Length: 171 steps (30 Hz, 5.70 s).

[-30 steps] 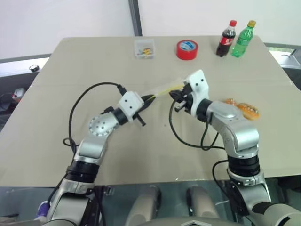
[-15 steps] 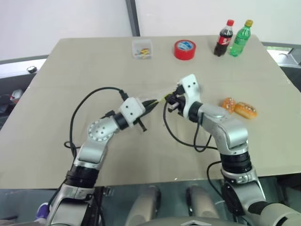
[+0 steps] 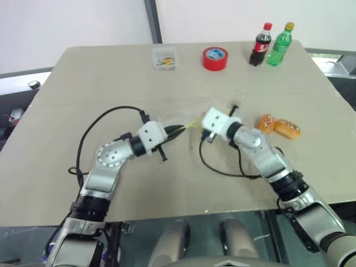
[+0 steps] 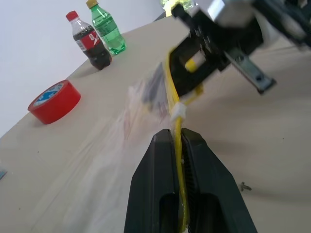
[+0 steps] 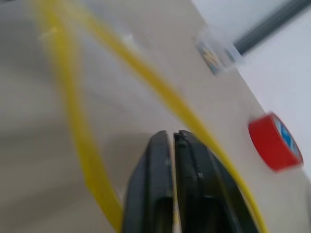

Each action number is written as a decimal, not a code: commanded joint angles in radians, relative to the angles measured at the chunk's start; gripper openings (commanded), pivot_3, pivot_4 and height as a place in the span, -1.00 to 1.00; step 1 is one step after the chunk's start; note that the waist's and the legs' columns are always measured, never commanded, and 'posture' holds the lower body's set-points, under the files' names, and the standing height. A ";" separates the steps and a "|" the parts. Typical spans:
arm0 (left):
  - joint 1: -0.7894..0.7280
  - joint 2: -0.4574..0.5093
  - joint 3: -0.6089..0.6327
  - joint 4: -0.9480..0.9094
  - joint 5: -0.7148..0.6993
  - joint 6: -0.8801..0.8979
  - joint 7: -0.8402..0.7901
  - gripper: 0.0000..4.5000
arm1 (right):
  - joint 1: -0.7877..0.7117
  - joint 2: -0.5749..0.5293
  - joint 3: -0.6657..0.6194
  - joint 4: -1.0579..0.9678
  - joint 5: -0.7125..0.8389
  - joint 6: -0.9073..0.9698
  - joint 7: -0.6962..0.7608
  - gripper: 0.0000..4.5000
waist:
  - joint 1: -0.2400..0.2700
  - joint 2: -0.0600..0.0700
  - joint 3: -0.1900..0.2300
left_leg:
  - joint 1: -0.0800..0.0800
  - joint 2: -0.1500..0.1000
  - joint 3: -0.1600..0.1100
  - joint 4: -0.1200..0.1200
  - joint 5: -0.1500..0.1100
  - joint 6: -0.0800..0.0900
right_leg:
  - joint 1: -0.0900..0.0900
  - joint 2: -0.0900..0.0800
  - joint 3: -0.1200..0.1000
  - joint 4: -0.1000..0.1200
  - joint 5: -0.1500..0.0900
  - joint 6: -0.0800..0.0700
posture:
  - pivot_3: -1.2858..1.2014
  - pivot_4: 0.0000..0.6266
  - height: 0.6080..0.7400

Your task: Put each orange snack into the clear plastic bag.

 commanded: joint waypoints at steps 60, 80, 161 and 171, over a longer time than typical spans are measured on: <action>-0.088 -0.084 0.041 0.033 0.082 0.150 0.246 -1.00 | 0.306 0.202 -0.659 -0.352 0.276 0.568 -0.330 -0.50 | 0.018 0.000 -0.001 | 0.000 -0.001 0.000 0.001 0.000 0.000 | 0.000 0.000 0.001 0.002 0.000 0.000 | 0.03 -0.52 1.00; 0.011 -0.043 0.008 -0.116 -0.042 0.096 0.004 -1.00 | 0.211 0.157 -0.408 -0.469 0.525 0.525 0.057 -0.99 | 0.024 0.000 -0.001 | 0.000 -0.001 -0.001 0.002 0.000 0.000 | 0.001 -0.001 0.000 0.001 0.000 0.000 | 0.03 -0.52 1.00; 0.054 0.043 0.048 -0.039 -0.064 0.014 -0.060 -1.00 | 0.044 0.210 -0.217 0.114 0.184 0.050 -0.186 -0.99 | 0.016 0.002 0.000 | 0.000 -0.001 -0.002 0.000 0.000 0.000 | 0.000 0.000 0.000 0.001 0.000 0.000 | 0.03 -0.52 1.00; 0.002 -0.013 0.061 -0.045 -0.025 0.132 0.090 -1.00 | 0.129 0.185 -0.247 -0.144 0.307 0.177 0.004 0.55 | 0.016 0.002 0.000 | 0.000 0.000 -0.001 0.000 0.000 0.000 | 0.000 0.000 0.000 0.001 0.000 0.000 | 0.03 -0.52 1.00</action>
